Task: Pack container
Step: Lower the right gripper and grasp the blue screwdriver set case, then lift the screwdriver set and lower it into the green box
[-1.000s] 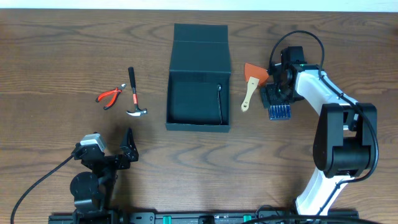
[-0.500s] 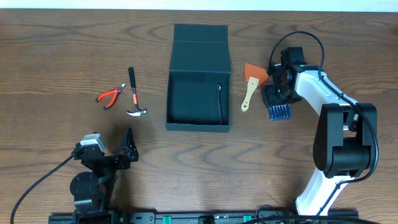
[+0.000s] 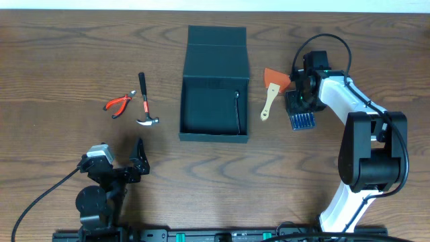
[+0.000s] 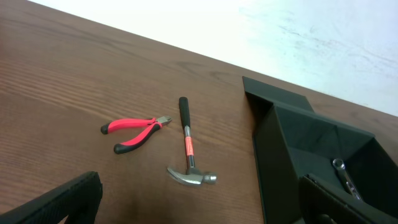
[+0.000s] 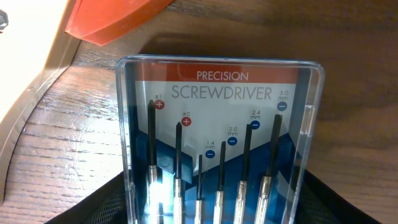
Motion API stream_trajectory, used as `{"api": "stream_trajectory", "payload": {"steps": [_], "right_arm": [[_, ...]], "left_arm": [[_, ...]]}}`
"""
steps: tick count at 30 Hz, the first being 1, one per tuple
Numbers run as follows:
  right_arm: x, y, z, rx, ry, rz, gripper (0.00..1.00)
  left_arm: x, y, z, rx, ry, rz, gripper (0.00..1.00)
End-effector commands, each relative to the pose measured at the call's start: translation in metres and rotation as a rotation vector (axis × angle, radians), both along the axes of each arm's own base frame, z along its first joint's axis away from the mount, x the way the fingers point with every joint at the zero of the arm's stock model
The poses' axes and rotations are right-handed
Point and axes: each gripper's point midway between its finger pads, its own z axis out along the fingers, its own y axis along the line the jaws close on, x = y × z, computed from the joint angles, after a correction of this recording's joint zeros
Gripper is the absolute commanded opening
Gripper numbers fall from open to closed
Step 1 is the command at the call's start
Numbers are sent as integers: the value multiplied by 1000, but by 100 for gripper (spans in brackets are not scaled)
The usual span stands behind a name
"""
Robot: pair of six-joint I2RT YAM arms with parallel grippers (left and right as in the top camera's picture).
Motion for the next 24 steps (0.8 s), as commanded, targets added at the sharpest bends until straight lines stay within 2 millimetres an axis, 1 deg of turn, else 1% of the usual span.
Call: {"api": "stream_trajectory", "payload": {"steps": [1,11,14,19,24], "right_arm": [[-14,-5,-13,-9,51,-75,60],[-15,-5,-13,2,56,-122,53],[-16,-5,-13,9,59,-168,50],[-13,9,-9,95,60,-194,48],[-6,16,5,145,55,-257,47]], "left_arm": [[0,3,-13,-5,26,17,98],[0,3,-13,-5,26,17,98],[0,3,-13,-5,26,17,98],[0,3,-13,-5,26,17,98],[0,3,-13,-5,26,17,99]]}}
